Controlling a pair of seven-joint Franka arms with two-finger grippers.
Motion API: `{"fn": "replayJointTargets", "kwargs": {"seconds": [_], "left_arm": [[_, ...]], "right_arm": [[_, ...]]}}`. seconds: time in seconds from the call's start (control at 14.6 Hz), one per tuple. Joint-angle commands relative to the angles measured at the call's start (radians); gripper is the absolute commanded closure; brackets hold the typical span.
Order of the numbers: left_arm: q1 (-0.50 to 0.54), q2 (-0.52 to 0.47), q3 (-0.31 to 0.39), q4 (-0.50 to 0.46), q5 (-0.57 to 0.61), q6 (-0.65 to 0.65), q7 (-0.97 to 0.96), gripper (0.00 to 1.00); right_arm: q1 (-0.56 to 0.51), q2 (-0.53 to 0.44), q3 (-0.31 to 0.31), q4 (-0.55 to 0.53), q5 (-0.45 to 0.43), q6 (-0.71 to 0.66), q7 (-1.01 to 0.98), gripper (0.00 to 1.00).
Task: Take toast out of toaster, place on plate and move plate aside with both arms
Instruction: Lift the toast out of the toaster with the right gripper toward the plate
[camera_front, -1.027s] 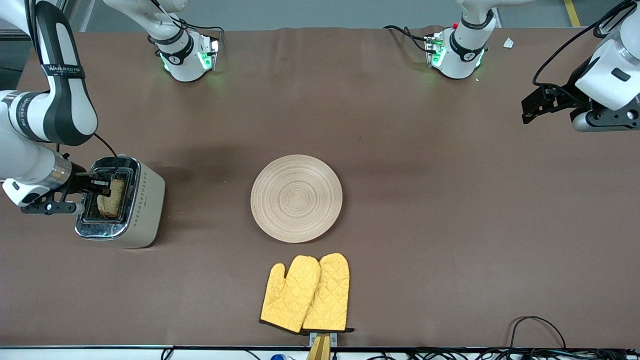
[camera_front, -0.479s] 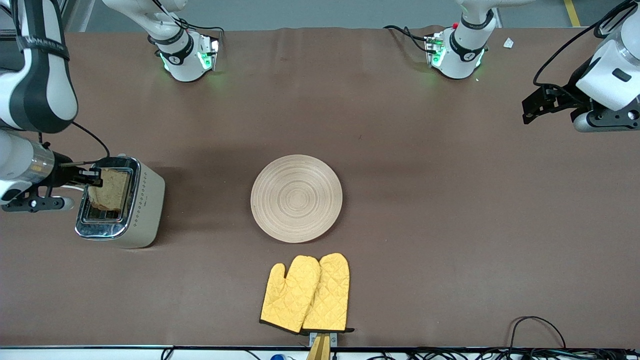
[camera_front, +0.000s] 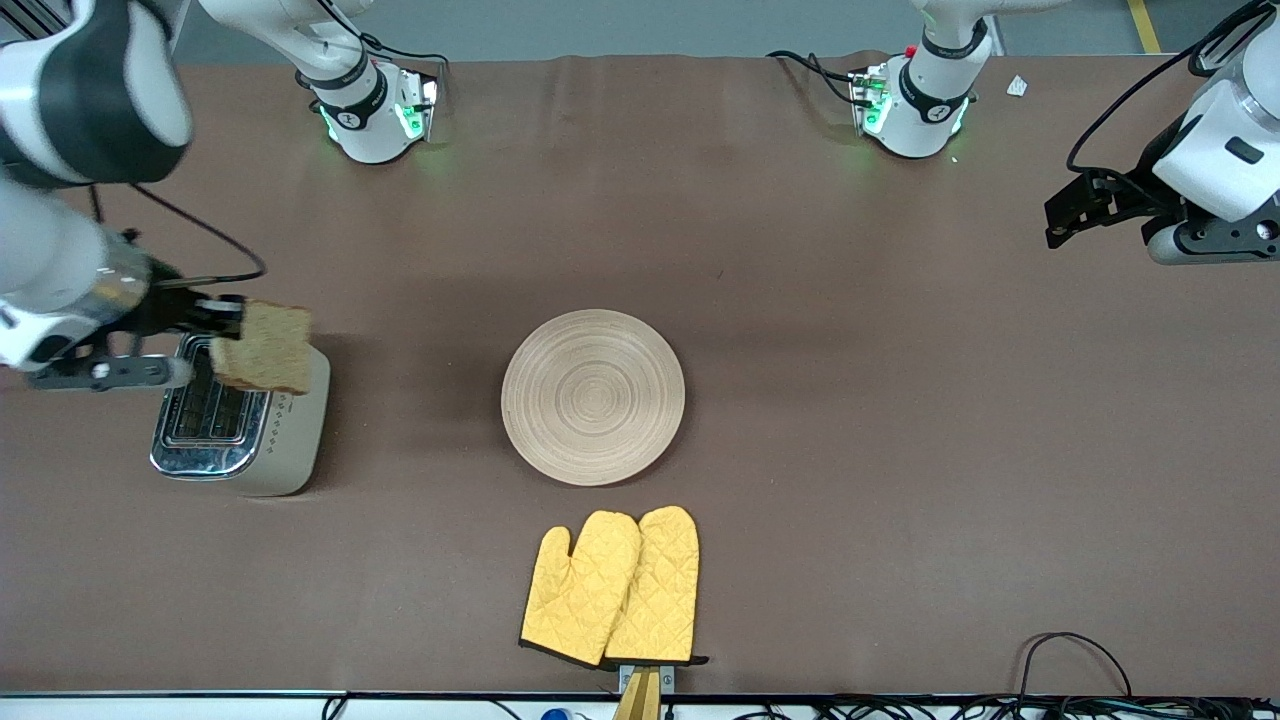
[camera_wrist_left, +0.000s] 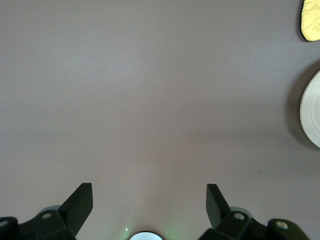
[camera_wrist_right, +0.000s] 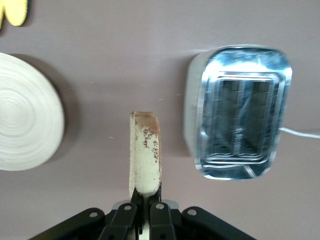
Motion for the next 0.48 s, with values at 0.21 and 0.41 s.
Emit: {"fn": "replayJointTargets", "kwargs": {"seconds": [0.21, 0.41], "left_arm": [[-0.003, 0.013, -0.004, 0.024, 0.010, -0.005, 0.013, 0.00], [-0.011, 0.013, -0.004, 0.023, 0.009, -0.005, 0.007, 0.00]], "right_arm": [[0.194, 0.069, -0.008, -0.030, 0.217, 0.182, 0.310, 0.98], [0.265, 0.092, -0.006, -0.172, 0.285, 0.447, 0.354, 0.99]]}}
